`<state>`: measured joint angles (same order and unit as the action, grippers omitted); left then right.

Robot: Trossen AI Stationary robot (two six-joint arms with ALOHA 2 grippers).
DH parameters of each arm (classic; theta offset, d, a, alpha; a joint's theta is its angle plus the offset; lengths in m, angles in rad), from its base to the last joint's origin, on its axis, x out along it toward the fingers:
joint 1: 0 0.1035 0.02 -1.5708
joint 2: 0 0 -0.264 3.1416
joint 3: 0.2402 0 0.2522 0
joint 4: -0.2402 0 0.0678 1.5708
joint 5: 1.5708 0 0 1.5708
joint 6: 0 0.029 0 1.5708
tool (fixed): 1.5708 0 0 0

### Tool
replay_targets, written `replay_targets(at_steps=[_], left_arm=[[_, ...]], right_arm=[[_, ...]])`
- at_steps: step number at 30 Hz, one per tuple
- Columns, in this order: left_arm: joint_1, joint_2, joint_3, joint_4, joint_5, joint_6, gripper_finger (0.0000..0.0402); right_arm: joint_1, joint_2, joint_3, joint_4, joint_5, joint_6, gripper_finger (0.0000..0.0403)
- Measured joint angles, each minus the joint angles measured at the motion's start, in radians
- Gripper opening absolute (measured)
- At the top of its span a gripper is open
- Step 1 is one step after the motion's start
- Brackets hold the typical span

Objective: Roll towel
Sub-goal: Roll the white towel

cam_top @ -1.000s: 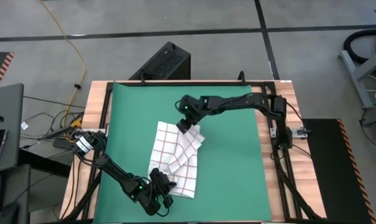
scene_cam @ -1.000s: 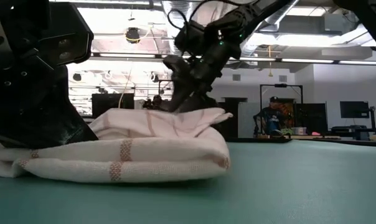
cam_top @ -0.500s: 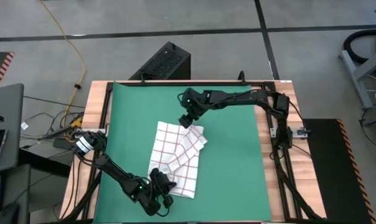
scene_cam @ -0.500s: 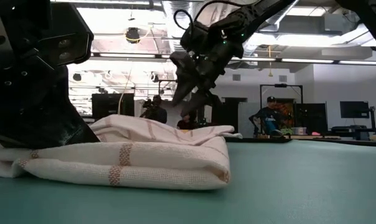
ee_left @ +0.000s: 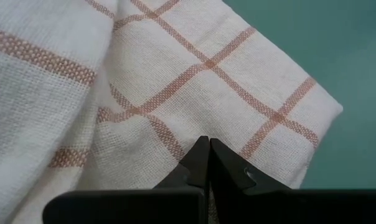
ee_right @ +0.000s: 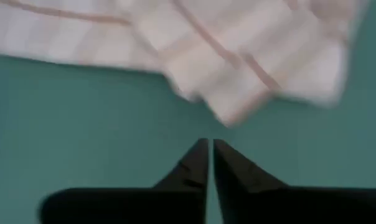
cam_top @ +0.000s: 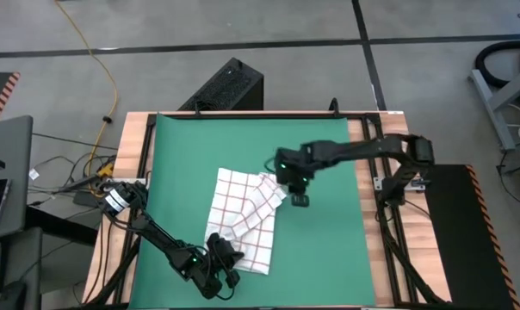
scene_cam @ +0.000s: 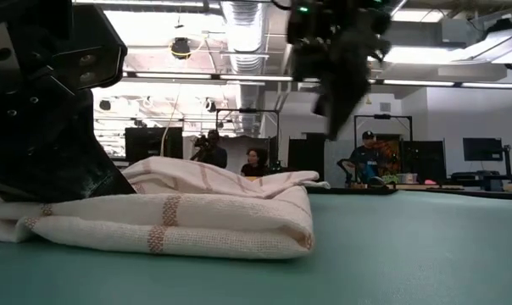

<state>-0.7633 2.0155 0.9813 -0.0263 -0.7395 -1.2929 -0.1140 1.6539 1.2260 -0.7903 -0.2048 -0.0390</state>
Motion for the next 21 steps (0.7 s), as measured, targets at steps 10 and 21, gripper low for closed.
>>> replay_targets(at_steps=[10, 21], left_arm=[[0.003, 0.0, 0.0, 0.002, 0.002, -0.011, 0.0], [0.005, 0.0, 0.0, 0.019, 0.007, -0.007, 0.0]], right_arm=[[0.064, 0.006, -0.264, 0.373, 0.102, 0.3, 0.0006], [0.092, 0.087, -0.199, 0.467, 0.101, 0.328, 0.0007]])
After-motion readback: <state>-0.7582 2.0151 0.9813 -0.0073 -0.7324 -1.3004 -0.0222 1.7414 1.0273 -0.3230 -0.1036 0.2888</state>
